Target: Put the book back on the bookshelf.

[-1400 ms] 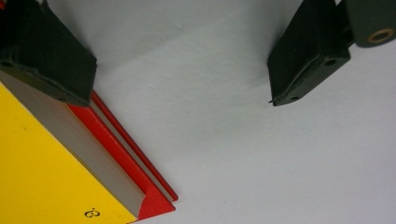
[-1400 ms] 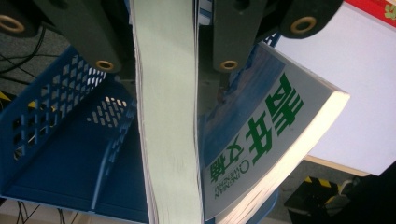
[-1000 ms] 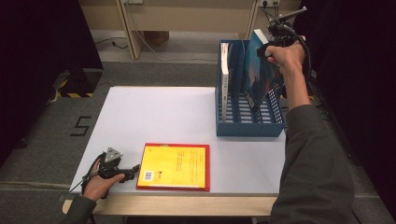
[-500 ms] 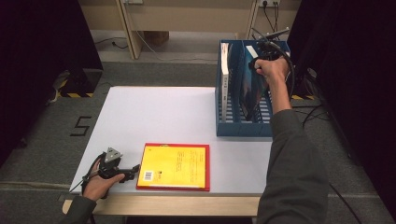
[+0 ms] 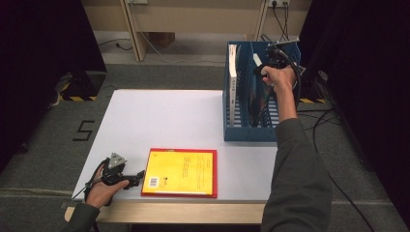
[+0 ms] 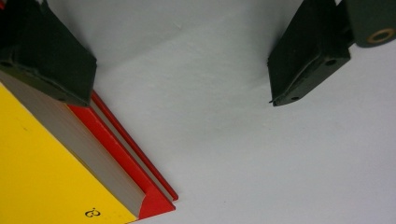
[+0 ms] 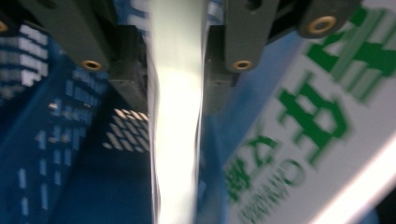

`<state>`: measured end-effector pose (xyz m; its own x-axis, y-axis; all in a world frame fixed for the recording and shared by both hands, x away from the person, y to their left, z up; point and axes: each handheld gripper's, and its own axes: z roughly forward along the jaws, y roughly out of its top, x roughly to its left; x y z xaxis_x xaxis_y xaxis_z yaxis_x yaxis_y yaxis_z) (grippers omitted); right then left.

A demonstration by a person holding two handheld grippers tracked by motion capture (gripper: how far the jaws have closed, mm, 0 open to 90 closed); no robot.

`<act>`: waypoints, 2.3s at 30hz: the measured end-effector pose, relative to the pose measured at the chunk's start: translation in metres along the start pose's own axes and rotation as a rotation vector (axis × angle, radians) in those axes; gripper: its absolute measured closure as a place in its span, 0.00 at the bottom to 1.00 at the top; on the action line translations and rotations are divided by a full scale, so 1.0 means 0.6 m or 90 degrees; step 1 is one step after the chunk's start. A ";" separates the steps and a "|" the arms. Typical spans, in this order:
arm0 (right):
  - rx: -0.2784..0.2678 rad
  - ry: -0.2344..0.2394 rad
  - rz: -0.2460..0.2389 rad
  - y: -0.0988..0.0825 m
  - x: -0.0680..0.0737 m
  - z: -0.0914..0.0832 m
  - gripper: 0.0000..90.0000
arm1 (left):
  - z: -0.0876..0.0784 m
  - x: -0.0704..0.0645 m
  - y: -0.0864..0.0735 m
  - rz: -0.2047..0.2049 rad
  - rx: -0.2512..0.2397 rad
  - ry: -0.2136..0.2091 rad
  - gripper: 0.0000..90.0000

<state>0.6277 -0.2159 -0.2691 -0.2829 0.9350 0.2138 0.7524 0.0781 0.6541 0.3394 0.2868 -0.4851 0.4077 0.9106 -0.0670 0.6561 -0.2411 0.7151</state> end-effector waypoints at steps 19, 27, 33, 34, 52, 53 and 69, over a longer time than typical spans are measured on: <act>0.042 0.036 -0.082 -0.061 0.004 -0.081 0.65 | 0.000 -0.001 -0.001 -0.002 -0.002 0.000 0.07; 0.051 0.036 -0.120 -0.086 0.015 -0.068 0.75 | 0.000 -0.001 -0.001 -0.001 -0.002 0.002 0.07; 0.061 0.012 -0.131 -0.072 0.032 -0.052 0.76 | 0.000 0.000 -0.001 -0.001 -0.003 0.001 0.07; 0.059 0.009 -0.131 -0.069 0.032 -0.050 0.76 | 0.000 0.000 -0.001 -0.001 -0.003 0.001 0.07; 0.038 0.020 -0.109 -0.063 0.024 -0.035 0.71 | 0.000 0.000 -0.001 -0.001 -0.003 0.000 0.07; 0.033 0.027 -0.111 -0.065 0.024 -0.035 0.70 | 0.000 0.000 -0.001 0.000 -0.003 0.000 0.07; -0.005 0.054 -0.098 -0.093 0.036 -0.085 0.45 | 0.000 0.000 -0.001 0.000 -0.003 0.000 0.07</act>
<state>0.5489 -0.2178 -0.2639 -0.4442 0.8794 0.1713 0.6918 0.2152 0.6892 0.3392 0.2868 -0.4857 0.4081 0.9105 -0.0669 0.6525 -0.2396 0.7189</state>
